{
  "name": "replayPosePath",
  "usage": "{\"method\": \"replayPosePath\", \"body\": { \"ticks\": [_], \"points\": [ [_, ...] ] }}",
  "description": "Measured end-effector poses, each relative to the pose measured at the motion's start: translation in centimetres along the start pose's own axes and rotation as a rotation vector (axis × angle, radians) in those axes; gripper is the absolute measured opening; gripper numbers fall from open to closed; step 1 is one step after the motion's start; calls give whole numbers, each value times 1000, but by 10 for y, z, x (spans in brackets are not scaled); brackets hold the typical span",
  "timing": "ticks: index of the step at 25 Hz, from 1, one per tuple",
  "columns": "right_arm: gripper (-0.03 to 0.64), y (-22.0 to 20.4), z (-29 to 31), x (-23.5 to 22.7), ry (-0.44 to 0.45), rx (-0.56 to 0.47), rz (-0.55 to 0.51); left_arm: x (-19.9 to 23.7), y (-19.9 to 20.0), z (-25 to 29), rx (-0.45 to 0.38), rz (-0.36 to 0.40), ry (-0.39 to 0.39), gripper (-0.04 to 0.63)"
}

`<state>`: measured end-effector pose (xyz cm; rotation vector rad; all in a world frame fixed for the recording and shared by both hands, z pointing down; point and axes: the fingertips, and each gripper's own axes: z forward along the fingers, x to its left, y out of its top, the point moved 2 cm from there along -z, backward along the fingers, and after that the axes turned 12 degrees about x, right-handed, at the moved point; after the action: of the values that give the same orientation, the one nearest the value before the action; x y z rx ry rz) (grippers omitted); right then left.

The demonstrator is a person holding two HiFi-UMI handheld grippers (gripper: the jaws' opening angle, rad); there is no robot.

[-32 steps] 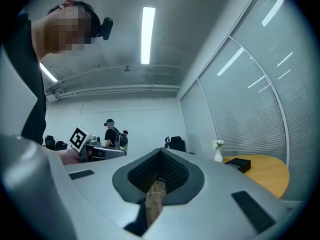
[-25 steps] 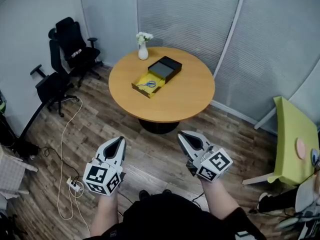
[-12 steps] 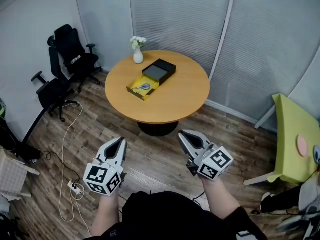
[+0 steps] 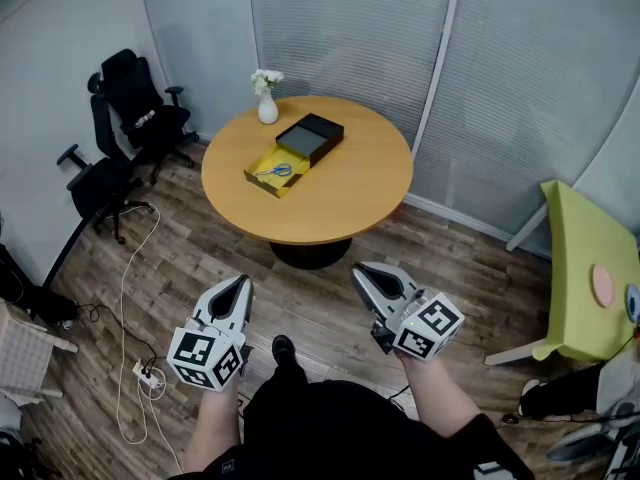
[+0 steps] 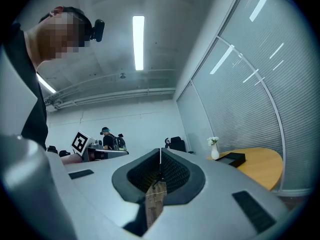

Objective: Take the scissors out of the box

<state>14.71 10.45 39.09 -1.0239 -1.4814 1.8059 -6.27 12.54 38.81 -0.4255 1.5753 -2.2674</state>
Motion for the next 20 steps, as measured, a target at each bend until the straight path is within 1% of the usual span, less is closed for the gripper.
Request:
{"method": "replayPosePath", "body": {
  "ticks": [4,9,15,20],
  "points": [
    [38,-8,9,-12,-12,21,13,9,-3,16,-3,-11,-20,15],
    [38,-9,37,-31,-21,52,20,37,-3,38,-11,-37,-25,15],
    [38,-2,93,-55,-1,80,23,95,2,71,-1,-71,-14,15],
    [38,5,144,-85,-16,85,47,147,16,104,16,-67,-26,15]
  ]
}}
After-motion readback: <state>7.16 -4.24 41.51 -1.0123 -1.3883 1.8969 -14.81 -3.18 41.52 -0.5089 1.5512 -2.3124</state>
